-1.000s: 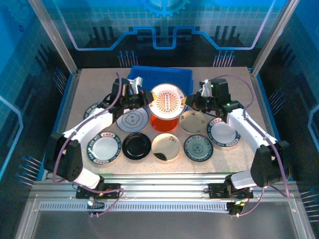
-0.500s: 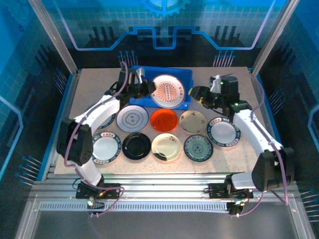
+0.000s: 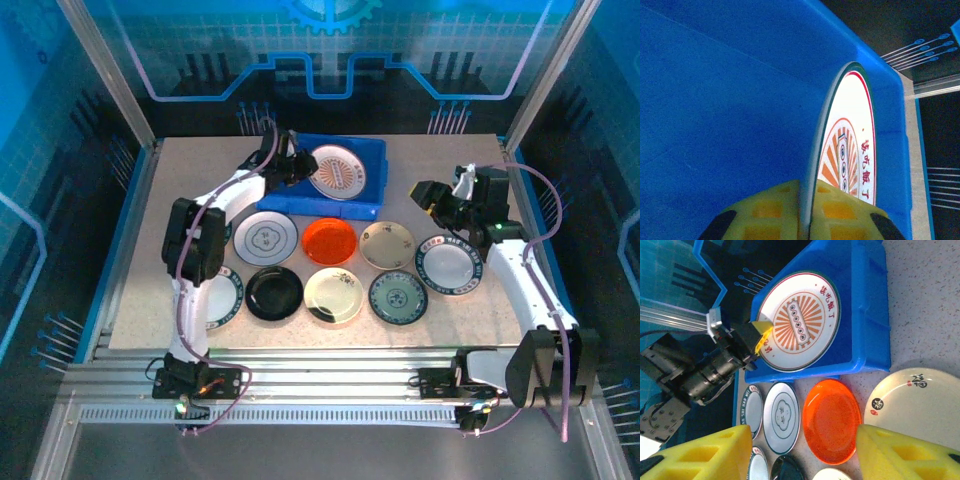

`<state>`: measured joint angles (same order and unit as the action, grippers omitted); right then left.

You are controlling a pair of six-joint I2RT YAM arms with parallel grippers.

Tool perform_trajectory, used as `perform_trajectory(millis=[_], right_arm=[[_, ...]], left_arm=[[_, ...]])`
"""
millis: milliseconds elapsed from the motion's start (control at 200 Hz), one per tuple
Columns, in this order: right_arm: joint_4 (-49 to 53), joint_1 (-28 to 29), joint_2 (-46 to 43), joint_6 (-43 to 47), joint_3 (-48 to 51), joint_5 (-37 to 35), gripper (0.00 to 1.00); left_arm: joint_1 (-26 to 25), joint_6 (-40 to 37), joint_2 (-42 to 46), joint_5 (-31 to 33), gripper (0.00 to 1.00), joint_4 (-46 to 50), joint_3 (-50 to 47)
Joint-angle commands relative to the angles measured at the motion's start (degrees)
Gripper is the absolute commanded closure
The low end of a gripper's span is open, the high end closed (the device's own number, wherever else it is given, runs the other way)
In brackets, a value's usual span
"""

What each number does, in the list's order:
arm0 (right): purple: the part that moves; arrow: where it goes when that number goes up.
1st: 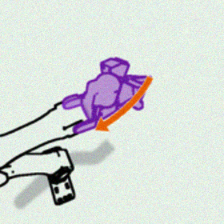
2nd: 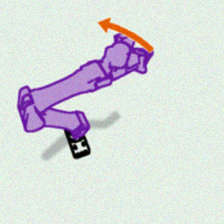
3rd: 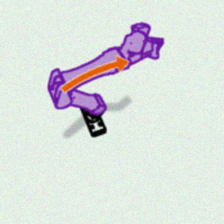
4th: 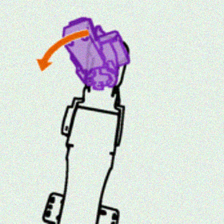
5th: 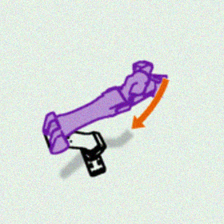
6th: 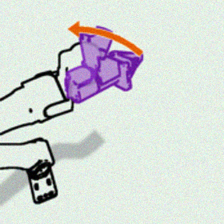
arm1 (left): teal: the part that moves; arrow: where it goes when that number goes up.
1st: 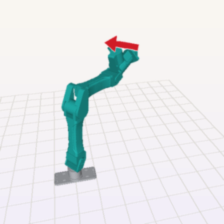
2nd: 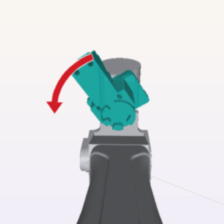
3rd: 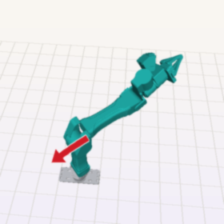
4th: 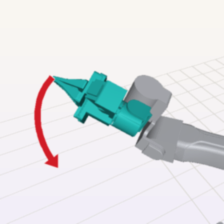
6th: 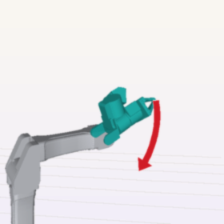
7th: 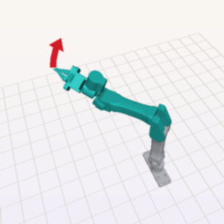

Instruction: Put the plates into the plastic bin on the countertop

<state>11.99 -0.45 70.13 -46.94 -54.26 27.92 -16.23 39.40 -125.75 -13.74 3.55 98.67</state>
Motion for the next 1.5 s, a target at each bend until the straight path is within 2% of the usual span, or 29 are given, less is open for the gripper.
perform_trajectory(millis=[0,465,840,1226,1496], right_arm=[[-0.19,-0.91,-1.40,0.41,1.35,0.82,0.42],[-2.14,-1.40,1.33,1.94,3.55,0.77,0.44],[-2.25,-1.27,1.84,2.59,6.48,1.76,0.44],[-0.43,-1.19,1.94,4.37,7.47,0.59,0.44],[1.26,-1.02,2.53,5.61,6.23,-0.35,0.43]], left_arm=[[0.22,3.05,-2.47,-1.91,1.00,-2.60,4.61],[-1.41,4.90,-10.29,-1.82,1.00,-0.79,9.99],[-2.29,3.13,-13.26,-1.05,1.00,5.57,14.52],[-2.98,0.15,-15.55,0.02,0.54,13.09,20.38],[-3.11,-2.12,-16.68,0.64,0.43,17.53,25.03]])
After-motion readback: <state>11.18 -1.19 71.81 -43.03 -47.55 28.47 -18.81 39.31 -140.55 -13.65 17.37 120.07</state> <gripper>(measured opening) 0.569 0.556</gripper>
